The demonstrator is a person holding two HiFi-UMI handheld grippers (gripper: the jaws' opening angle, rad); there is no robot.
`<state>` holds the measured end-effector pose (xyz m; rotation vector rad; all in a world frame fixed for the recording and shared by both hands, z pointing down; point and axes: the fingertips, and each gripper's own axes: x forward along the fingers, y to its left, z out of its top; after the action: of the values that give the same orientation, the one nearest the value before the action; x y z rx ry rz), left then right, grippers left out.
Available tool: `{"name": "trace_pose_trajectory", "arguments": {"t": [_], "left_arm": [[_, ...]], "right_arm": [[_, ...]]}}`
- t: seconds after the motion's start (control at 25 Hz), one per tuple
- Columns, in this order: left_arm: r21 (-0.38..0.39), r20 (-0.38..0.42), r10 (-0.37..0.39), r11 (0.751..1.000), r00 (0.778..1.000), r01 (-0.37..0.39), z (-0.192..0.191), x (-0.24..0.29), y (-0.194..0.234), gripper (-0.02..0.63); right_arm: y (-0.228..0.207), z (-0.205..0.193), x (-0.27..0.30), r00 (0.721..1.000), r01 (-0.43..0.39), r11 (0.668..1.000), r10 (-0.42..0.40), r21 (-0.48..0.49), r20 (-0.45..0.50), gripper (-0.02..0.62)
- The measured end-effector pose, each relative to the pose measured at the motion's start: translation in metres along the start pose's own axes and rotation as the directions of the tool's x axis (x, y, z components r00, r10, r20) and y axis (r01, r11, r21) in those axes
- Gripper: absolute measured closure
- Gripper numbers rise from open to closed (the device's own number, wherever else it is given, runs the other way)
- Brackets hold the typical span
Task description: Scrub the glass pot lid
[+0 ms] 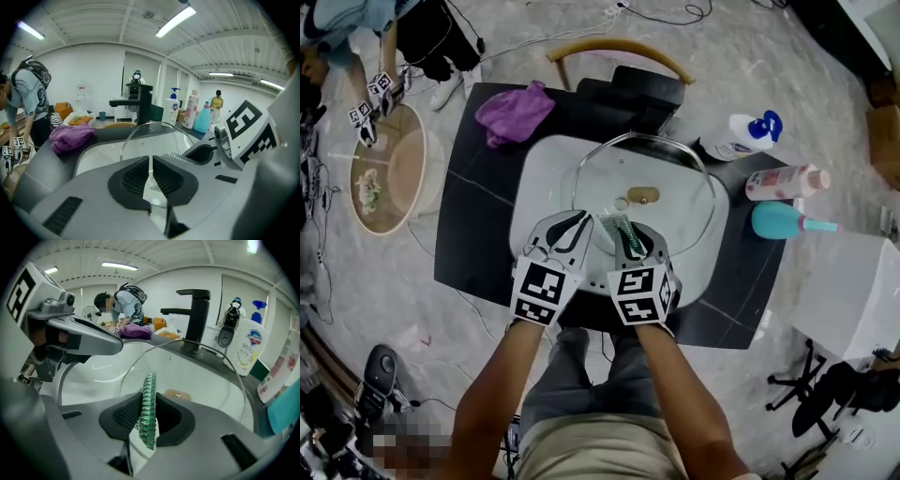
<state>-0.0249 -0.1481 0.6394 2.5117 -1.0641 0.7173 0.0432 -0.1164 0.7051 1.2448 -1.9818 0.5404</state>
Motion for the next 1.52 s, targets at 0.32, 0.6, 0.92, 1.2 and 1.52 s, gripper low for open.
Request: {"name": "trace_pose_trajectory", "arguments": {"t": [0.32, 0.6, 0.92, 1.2, 1.52], "left_arm": [[0.002, 0.035, 0.053, 0.999, 0.998, -0.053, 0.012, -0.049, 0.036, 0.571], [0.029, 0.059, 0.061, 0.998, 0.996, -0.063, 0.033, -0.105, 0.053, 0.571], [0.056, 0.124, 0.064, 0.996, 0.99, -0.072, 0.07, -0.179, 0.062, 0.571], [0.095, 0.197, 0.048, 0.993, 0.979, -0.068, 0.113, -0.244, 0.053, 0.571], [0.172, 0.292, 0.006, 0.983, 0.956, -0.058, 0.168, -0.298, 0.033, 0.571]], "right_arm": [[0.028, 0.029, 0.004, 1.0, -0.017, 0.999, 0.017, -0.047, -0.011, 0.508], [0.021, 0.068, -0.04, 0.998, 0.052, 0.996, -0.049, -0.075, 0.039, 0.508], [0.03, 0.134, -0.122, 0.983, 0.097, 0.988, -0.077, -0.116, 0.164, 0.508], [0.055, 0.196, -0.204, 0.944, 0.091, 0.987, -0.042, -0.133, 0.329, 0.508], [0.061, 0.254, -0.296, 0.863, 0.121, 0.984, -0.04, -0.13, 0.504, 0.508]]}}
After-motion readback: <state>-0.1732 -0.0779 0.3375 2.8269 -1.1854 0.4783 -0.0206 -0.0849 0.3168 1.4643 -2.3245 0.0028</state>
